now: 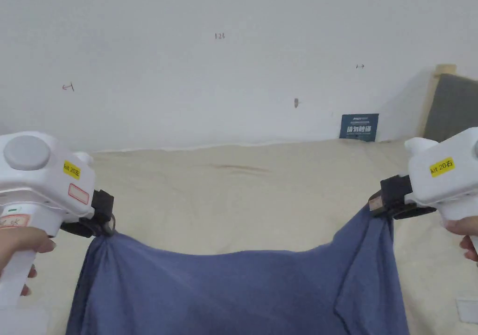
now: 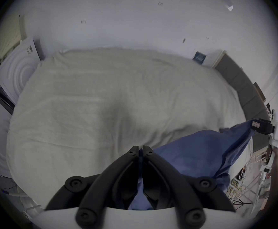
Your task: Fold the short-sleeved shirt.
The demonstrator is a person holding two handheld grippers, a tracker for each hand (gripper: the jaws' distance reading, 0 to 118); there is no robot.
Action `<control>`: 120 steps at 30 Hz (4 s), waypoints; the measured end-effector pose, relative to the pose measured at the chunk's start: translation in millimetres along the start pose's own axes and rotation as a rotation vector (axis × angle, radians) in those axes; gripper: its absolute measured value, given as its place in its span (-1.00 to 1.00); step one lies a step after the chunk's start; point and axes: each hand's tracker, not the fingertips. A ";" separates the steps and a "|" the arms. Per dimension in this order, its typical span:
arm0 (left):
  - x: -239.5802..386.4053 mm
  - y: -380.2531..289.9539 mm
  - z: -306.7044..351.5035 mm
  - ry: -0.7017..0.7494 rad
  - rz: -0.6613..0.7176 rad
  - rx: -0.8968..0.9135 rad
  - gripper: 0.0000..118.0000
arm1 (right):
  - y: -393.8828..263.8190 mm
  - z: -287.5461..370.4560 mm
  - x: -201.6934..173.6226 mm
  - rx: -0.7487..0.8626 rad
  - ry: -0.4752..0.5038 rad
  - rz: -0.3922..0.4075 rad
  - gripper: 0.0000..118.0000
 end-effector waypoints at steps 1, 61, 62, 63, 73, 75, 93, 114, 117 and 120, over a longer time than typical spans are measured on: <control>5.4 1.1 19.6 -0.002 -0.021 0.024 -0.96 | 0.9 20.4 -4.3 0.029 0.002 -0.002 -0.99; -35.9 -135.5 -104.2 -0.096 0.344 0.024 -0.96 | -148.5 -103.6 0.5 0.008 -0.107 -0.036 -0.99; -32.0 -148.0 -93.4 -0.089 0.309 0.021 -0.96 | -158.9 -91.9 0.5 0.003 -0.079 -0.031 -0.99; -28.5 -159.1 -82.6 -0.083 0.263 0.027 -0.96 | -169.0 -78.0 0.6 0.005 -0.049 -0.027 -0.99; -21.5 -212.4 26.8 -0.047 0.025 0.119 -0.96 | -217.8 55.5 0.7 0.033 0.005 0.123 -0.99; -24.4 -221.0 29.5 -0.047 0.008 0.100 -0.96 | -224.9 66.9 6.3 0.035 -0.041 0.136 -0.99; -42.7 -281.8 -53.1 0.050 -0.041 -0.171 -0.91 | -293.6 -23.0 60.3 -0.291 -0.205 0.079 -0.99; -20.4 -291.9 45.4 -0.045 0.140 0.189 0.34 | -266.1 66.6 -15.1 0.158 -0.113 0.007 -0.58; -19.0 -295.7 60.4 -0.072 0.131 0.214 -1.00 | -266.1 70.5 -26.1 0.183 -0.134 0.015 -1.00; -18.2 -304.5 75.6 -0.032 0.136 0.252 -1.00 | -263.5 70.2 -27.7 0.163 -0.068 -0.017 -1.00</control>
